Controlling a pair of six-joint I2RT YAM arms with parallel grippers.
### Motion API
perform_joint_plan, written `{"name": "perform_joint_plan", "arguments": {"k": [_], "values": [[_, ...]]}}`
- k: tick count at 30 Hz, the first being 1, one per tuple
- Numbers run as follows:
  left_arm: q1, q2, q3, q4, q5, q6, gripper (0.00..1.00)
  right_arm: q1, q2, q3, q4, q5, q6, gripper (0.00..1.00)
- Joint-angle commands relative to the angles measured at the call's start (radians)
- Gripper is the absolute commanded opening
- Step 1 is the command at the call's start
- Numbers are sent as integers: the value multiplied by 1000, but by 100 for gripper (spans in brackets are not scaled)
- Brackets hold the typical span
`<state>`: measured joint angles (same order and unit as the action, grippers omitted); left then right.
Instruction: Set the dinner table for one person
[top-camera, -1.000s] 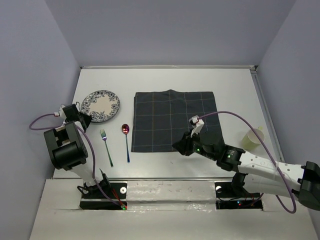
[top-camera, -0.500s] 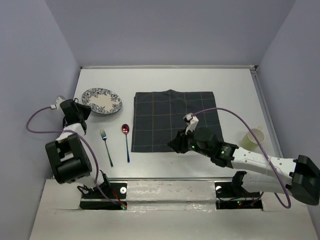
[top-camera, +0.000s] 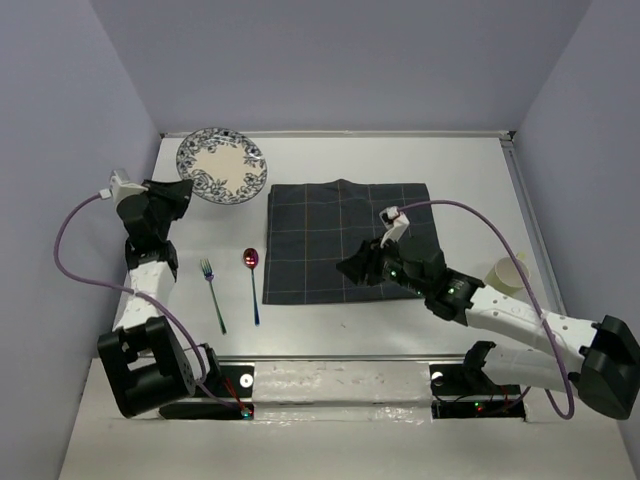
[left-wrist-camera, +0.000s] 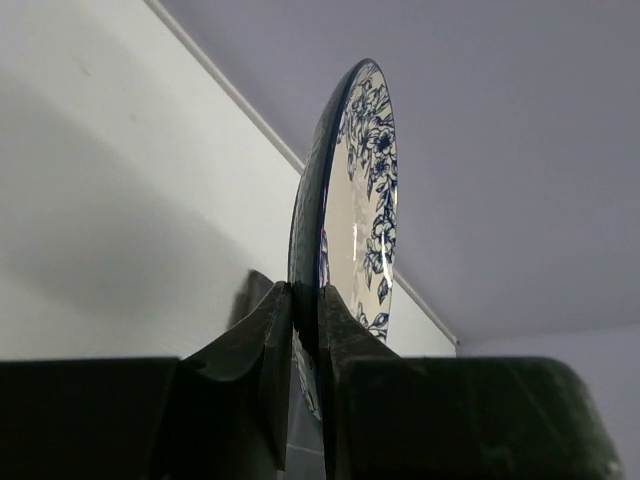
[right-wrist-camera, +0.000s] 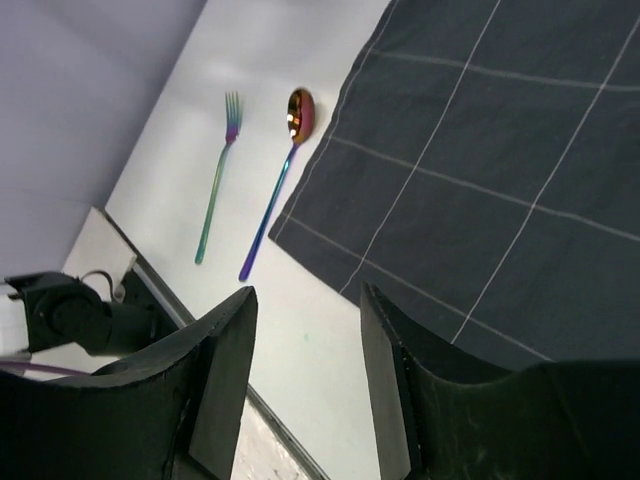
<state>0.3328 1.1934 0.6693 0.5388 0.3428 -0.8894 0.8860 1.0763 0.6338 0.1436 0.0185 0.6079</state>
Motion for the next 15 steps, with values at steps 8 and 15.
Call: {"name": "perform_joint_plan", "arguments": {"k": [8,15], "values": [[-454,-114,-240,476,84,-224,0,-151,-193,150,-232,44,-111,56],[-667,81,-263,679,47,-244,0,-162,-246,193,-340,115,-131,55]]}}
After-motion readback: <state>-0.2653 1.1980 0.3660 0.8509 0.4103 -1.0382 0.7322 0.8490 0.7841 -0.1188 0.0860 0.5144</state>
